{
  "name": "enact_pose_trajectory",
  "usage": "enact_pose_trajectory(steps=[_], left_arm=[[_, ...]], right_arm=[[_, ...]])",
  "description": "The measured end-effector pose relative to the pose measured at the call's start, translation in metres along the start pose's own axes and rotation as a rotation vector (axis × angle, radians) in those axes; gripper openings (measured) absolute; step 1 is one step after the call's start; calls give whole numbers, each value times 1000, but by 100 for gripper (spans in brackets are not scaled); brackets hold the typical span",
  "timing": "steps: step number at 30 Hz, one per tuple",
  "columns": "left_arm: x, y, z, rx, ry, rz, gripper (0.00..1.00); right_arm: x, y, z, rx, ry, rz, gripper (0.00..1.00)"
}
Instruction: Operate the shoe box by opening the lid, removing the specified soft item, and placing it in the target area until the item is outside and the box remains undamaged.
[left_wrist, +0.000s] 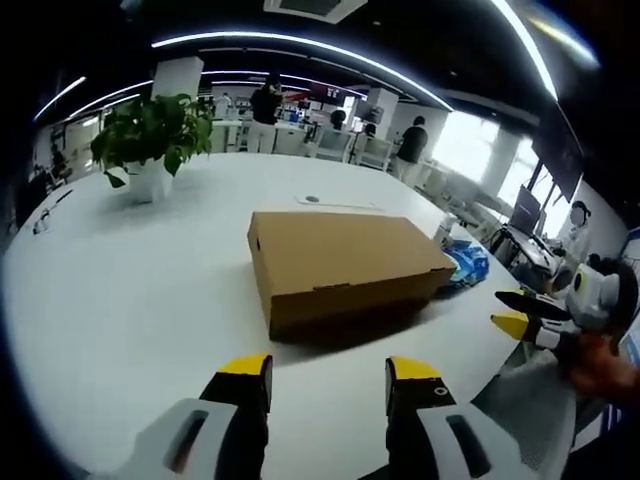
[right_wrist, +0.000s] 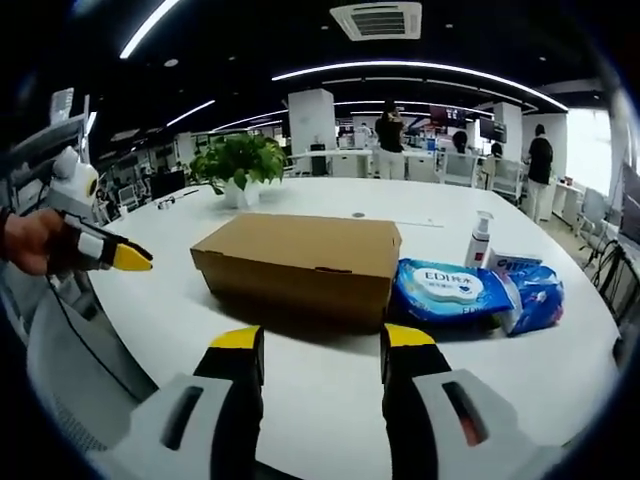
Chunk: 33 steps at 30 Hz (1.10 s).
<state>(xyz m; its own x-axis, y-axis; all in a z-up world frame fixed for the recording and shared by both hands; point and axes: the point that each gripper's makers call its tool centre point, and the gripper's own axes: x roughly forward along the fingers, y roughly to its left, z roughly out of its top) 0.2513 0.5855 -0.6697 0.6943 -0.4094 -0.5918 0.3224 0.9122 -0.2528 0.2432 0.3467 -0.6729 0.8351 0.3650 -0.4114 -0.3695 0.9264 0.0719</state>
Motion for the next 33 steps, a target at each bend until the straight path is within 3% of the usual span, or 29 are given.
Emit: enact_pose_trajectory(steps=[21,33], left_arm=[[-10,6,0,-58,-53,40,47],[-9,12,1,-86,-72,45,48]], right_arm=[[0,6,0,19,-5,33,45],[-2,-1,5,54,-31,10,48]])
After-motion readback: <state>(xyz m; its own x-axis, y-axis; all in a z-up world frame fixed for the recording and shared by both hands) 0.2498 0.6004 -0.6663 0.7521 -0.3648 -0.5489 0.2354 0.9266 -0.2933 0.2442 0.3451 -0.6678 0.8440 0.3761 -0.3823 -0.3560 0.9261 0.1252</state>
